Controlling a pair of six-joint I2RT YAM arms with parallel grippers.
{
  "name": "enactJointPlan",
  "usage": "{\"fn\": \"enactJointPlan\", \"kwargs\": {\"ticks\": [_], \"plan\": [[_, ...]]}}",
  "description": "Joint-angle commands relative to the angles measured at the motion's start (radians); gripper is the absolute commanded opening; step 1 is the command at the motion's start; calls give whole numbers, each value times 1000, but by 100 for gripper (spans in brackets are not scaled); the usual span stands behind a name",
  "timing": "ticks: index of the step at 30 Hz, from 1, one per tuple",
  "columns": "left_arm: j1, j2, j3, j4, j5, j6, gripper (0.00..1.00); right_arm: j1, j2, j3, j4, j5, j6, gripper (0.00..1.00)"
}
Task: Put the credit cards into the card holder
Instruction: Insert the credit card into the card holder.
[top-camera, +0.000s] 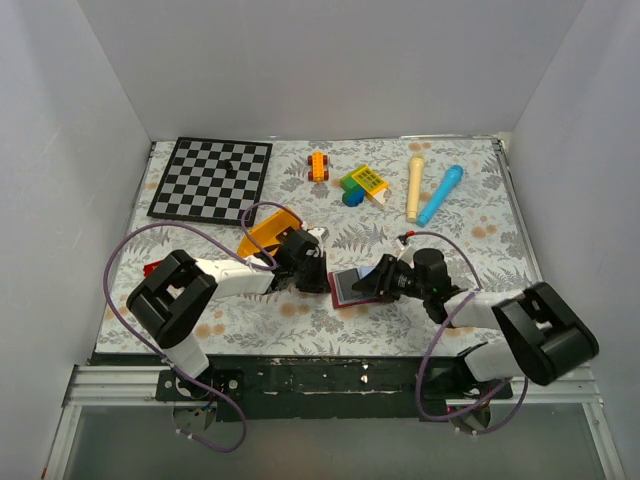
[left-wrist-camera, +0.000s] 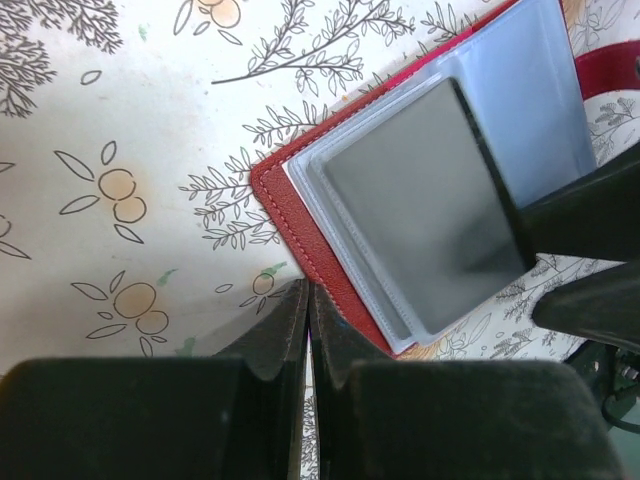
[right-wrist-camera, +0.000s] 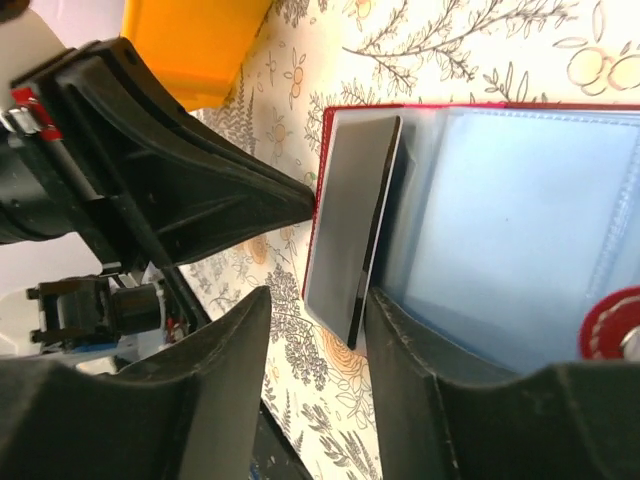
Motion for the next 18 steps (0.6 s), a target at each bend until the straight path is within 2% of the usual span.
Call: {"fn": "enactJointPlan", "kwargs": {"ticks": [1, 4, 7, 14, 16, 18], "plan": [[-14, 22, -31, -60, 9, 0, 0, 4, -210, 85, -398, 126, -177, 52], [-15, 25, -32, -57, 14, 2, 0, 2, -298, 152, -607, 212, -261, 54], [-15, 33, -31, -54, 14, 3, 0, 4, -309, 200, -726, 249, -310, 54], [-14, 31, -32, -49, 12, 2, 0, 4, -281, 206, -757, 254, -332, 54], [-15, 31, -32, -46, 12, 0, 0, 4, -290, 196, -750, 271, -340, 47], [-15, 36, -29, -46, 14, 2, 0, 4, -292, 206, -747, 283, -361, 33]]}}
